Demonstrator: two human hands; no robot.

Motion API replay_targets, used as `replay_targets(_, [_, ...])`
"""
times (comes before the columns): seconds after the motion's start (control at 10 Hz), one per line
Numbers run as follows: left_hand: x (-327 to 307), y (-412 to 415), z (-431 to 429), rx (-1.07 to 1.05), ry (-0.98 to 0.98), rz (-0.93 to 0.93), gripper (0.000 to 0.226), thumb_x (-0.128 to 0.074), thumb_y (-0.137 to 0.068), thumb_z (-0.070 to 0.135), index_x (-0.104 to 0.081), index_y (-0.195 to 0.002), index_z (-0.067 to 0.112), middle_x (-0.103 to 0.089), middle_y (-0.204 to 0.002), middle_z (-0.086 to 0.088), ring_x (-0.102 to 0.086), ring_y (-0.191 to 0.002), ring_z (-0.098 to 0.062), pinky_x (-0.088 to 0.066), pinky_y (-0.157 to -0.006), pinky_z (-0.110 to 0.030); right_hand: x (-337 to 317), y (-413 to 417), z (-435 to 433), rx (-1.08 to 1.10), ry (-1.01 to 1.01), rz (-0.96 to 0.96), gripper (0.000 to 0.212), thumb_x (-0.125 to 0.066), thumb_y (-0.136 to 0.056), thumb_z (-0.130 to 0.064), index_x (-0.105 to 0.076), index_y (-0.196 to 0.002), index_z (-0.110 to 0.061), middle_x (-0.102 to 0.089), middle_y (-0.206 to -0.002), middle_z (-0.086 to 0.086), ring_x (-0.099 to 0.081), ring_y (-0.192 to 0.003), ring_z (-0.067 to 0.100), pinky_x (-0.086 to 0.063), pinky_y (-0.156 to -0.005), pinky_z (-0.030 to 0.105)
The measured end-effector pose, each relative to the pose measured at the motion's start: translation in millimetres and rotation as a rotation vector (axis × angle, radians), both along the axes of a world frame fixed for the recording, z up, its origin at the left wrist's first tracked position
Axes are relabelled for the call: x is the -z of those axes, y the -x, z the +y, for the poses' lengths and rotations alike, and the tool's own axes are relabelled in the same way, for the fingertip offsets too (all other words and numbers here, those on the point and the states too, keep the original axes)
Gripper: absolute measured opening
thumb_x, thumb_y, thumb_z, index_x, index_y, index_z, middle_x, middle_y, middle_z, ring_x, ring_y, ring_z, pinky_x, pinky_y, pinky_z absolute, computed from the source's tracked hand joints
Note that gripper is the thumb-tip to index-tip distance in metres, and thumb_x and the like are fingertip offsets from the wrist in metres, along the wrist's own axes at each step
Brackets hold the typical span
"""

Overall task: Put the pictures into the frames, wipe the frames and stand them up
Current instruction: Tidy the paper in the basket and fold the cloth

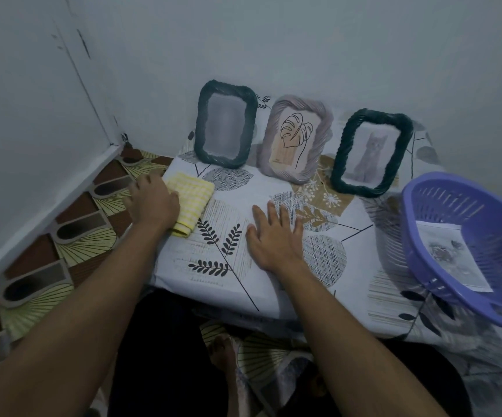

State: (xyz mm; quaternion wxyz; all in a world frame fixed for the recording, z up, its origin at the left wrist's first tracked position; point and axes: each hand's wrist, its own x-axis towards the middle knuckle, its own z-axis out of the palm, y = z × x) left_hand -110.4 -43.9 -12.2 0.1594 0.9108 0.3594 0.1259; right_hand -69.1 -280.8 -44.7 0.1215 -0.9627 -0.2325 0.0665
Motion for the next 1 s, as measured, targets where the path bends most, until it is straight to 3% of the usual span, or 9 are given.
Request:
replay_targets(0.1, [-5, -1, -9, 0.106, -0.148, -0.04, 0.044, -0.054, -0.092, 0.022, -0.049, -0.135, 0.018, -0.045, -0.143, -0.015, -0.036, -0.133, -0.036, -0.029, -0.107, -0.052, 1, 0, 1, 0.0, -0.001, -0.004, 0.06, -0.015, -0.103, -0.052, -0.008, -0.159, -0.031, 0.002, -0.168, 0.002, 0.007, -0.154, 0.027, 0.007, -0.12, 0.06])
replay_targets(0.2, [2, -3, -13, 0.338, -0.169, 0.05, 0.043, -0.042, -0.099, 0.035, -0.048, -0.141, 0.03, -0.038, -0.154, -0.006, -0.025, -0.144, -0.033, -0.019, -0.115, -0.056, 1, -1, 1, 0.001, 0.005, -0.013, 0.06, -0.015, -0.103, -0.052, -0.008, -0.159, -0.031, 0.001, -0.168, 0.003, 0.006, -0.154, 0.027, 0.006, -0.12, 0.06])
replay_targets(0.3, [16, -4, -17, 0.397, -0.134, 0.212, 0.054, -0.023, -0.103, 0.051, -0.025, -0.155, 0.036, -0.015, -0.166, -0.002, -0.004, -0.152, -0.035, 0.0, -0.119, -0.057, 0, -1, 1, 0.001, 0.004, -0.014, 0.06, -0.015, -0.103, -0.052, -0.009, -0.159, -0.031, 0.0, -0.168, 0.003, 0.005, -0.154, 0.028, 0.006, -0.12, 0.06])
replay_targets(0.5, [23, -9, -24, 0.328, -0.145, 0.271, 0.058, -0.015, -0.103, 0.054, -0.009, -0.158, 0.037, -0.006, -0.168, 0.0, 0.001, -0.153, -0.036, -0.001, -0.119, -0.058, 0, 0, 1, 0.0, 0.01, -0.019, 0.06, -0.015, -0.103, -0.052, -0.009, -0.159, -0.031, -0.001, -0.168, 0.003, 0.004, -0.154, 0.028, 0.006, -0.12, 0.06])
replay_targets(0.8, [22, -10, -27, 0.324, -0.114, 0.296, 0.058, -0.016, -0.103, 0.052, -0.007, -0.158, 0.035, -0.003, -0.168, -0.001, 0.002, -0.152, -0.038, -0.001, -0.119, -0.059, 0, -1, 1, -0.002, 0.02, -0.015, 0.06, -0.015, -0.103, -0.052, -0.008, -0.159, -0.031, 0.0, -0.168, 0.003, 0.004, -0.154, 0.028, 0.006, -0.12, 0.06])
replay_targets(1.0, [22, -7, -28, 0.319, -0.135, 0.249, 0.057, -0.019, -0.103, 0.05, -0.015, -0.158, 0.032, -0.012, -0.167, -0.002, -0.005, -0.152, -0.037, -0.005, -0.119, -0.059, -4, -1, 0, -0.004, -0.062, 0.035, 0.059, -0.024, -0.103, -0.048, -0.015, -0.158, -0.029, -0.004, -0.168, 0.004, 0.004, -0.154, 0.029, 0.009, -0.119, 0.059])
